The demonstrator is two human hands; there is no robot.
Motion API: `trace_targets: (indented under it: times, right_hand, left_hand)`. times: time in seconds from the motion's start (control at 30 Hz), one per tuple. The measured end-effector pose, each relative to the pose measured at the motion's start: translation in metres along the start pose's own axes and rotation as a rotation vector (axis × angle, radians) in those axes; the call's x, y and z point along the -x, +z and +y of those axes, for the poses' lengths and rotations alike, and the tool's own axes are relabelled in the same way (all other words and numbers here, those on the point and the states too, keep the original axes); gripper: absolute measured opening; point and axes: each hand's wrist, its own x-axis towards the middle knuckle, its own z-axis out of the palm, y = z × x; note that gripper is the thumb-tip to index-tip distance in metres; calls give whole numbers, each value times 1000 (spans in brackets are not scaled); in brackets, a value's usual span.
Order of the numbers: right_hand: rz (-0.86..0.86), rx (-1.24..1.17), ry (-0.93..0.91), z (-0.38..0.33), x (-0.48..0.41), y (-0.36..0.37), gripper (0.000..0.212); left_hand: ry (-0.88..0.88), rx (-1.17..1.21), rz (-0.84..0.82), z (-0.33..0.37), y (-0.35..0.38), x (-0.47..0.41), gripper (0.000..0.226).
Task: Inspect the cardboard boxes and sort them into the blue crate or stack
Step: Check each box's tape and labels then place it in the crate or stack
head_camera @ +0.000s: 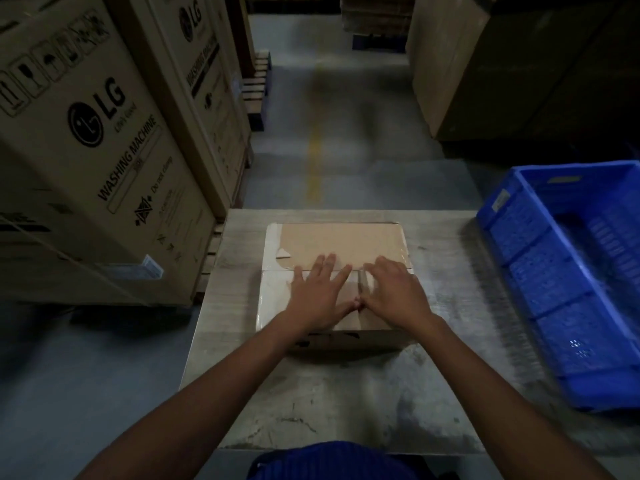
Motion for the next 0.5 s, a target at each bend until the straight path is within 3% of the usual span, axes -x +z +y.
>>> trace_targets:
  times: [0.17,0.33,0.4,0.5]
  right_hand:
    - [119,62,79,-2,-3,10,62]
    - [104,107,95,-18,-20,-2,62]
    - [54,18,115,-20,-28,-3,75]
    - [-50,49,83,-20,-29,15,88]
  left_hand:
    - [53,-18,97,-2,11,-1,74]
    - [132,122,236,-11,-2,-7,67]
    - [58,178,317,-24,-5,-11,73]
    - [-121,78,234,-39,5,-11,86]
